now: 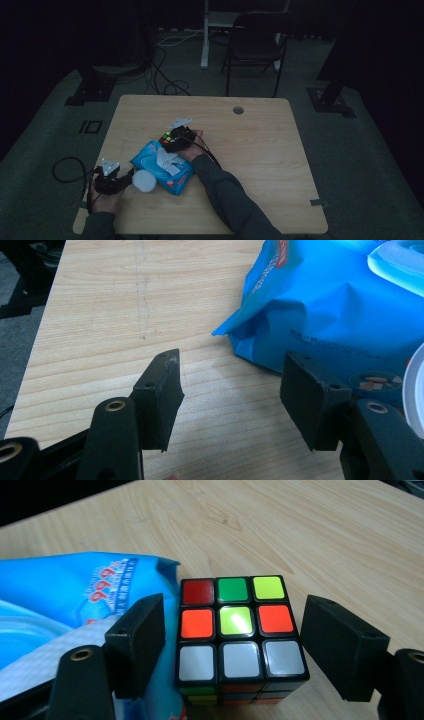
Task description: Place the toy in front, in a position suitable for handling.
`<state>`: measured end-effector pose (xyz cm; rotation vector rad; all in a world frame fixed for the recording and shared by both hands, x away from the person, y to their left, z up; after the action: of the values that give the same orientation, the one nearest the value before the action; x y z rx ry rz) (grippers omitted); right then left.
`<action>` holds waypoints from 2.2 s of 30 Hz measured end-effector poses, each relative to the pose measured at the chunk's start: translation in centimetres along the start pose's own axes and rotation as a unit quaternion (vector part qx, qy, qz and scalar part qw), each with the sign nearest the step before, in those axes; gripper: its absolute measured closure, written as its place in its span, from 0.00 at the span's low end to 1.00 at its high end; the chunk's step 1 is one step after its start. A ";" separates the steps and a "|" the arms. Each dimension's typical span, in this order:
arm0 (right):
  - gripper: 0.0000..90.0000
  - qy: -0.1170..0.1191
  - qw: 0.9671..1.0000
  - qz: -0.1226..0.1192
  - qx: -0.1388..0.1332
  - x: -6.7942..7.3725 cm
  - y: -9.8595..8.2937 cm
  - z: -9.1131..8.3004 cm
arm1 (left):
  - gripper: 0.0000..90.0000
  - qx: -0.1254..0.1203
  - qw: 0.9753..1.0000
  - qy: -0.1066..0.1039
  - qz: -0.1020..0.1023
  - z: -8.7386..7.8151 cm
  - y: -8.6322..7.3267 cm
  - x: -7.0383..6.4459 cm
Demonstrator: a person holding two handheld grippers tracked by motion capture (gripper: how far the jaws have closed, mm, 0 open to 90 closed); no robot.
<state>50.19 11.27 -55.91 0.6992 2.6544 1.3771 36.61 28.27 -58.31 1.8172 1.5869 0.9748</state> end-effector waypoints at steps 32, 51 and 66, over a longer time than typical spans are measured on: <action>0.38 -0.025 1.000 -0.011 0.007 -2.6 -3.2 -5.4 | 0.49 0.022 0.999 -0.025 0.034 4.2 3.5 -0.1; 0.38 -0.072 0.997 0.018 0.006 -2.1 -10.6 -15.0 | 0.48 -0.016 0.999 -0.043 -0.004 5.1 11.0 -0.7; 0.38 -0.075 0.997 0.024 0.010 -0.6 -13.4 -16.8 | 0.52 -0.063 0.982 -0.156 0.085 -4.1 10.2 -13.8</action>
<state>41.38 -8.38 -56.56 0.8388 2.5555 1.2562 38.80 12.77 -50.29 1.9303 1.1721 0.7945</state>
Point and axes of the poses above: each handheld gripper's, and its own axes: z roughly forward along the jaws, y roughly out of its top, x roughly to its left, the point moved 9 cm from there along z, roughly forward along the jaws, and after that the axes turned 12 degrees about y, right-handed, at the moved point
